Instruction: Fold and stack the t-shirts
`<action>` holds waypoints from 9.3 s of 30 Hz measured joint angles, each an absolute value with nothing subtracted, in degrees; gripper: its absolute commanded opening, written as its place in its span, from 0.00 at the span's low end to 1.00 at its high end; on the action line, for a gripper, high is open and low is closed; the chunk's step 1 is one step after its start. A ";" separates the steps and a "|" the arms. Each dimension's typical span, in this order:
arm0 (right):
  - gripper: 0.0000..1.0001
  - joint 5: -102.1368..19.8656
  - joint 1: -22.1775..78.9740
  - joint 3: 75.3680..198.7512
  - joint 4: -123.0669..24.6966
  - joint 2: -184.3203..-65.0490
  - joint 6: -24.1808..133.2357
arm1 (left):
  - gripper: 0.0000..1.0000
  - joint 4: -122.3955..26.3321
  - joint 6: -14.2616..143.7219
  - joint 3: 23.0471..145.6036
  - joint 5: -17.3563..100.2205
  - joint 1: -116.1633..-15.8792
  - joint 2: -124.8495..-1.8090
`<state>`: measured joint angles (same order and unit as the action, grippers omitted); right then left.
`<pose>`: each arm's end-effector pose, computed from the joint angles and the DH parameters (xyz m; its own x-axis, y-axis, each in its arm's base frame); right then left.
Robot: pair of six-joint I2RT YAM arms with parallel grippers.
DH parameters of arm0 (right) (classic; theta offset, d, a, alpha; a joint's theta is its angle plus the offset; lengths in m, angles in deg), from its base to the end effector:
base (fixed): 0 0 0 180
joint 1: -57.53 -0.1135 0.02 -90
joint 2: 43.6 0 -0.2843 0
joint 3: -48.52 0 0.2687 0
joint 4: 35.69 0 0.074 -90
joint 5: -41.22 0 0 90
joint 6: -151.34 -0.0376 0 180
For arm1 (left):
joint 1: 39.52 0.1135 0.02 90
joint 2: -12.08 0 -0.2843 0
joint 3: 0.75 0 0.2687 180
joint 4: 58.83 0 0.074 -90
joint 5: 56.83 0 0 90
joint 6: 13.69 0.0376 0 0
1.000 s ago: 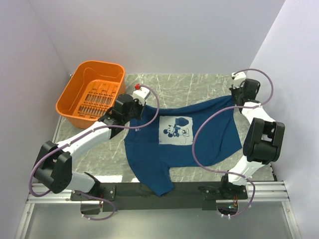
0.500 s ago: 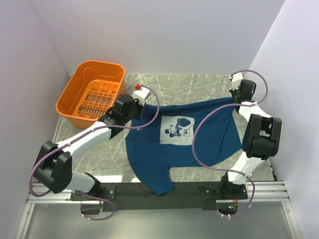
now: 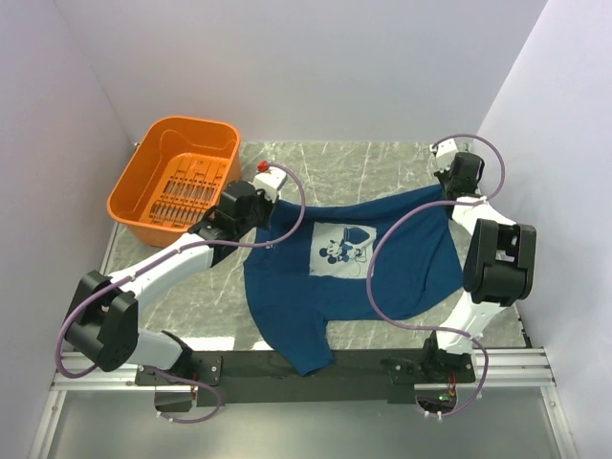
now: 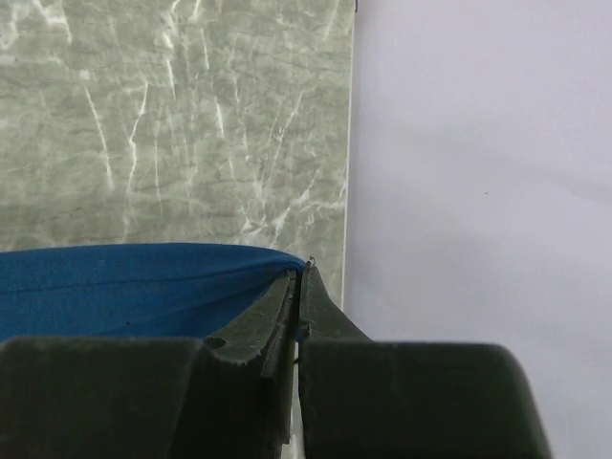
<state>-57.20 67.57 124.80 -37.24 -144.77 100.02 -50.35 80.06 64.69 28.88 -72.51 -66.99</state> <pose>0.4110 -0.0784 0.2298 -0.5307 -0.5339 -0.6582 -0.0386 0.7911 -0.6105 0.2788 -0.1776 0.2874 -0.2833 0.2617 -0.9226 0.5044 0.8589 0.0887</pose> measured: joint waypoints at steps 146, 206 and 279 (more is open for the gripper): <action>0.00 -35.94 75.66 128.56 -45.45 -148.31 88.13 | 0.00 -52.85 71.34 114.81 14.47 -68.58 -115.67; 0.00 -28.92 77.99 126.94 -42.26 -144.73 91.80 | 0.00 -58.77 78.16 83.01 29.38 -64.84 -88.17; 0.00 -14.63 86.17 122.72 -48.64 -146.80 114.01 | 0.00 -49.44 78.64 68.36 22.71 -71.88 -70.53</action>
<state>-14.63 86.17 122.72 -48.64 -146.80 114.01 -49.44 78.64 68.36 22.71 -71.88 -70.53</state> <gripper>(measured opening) 0.010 0.031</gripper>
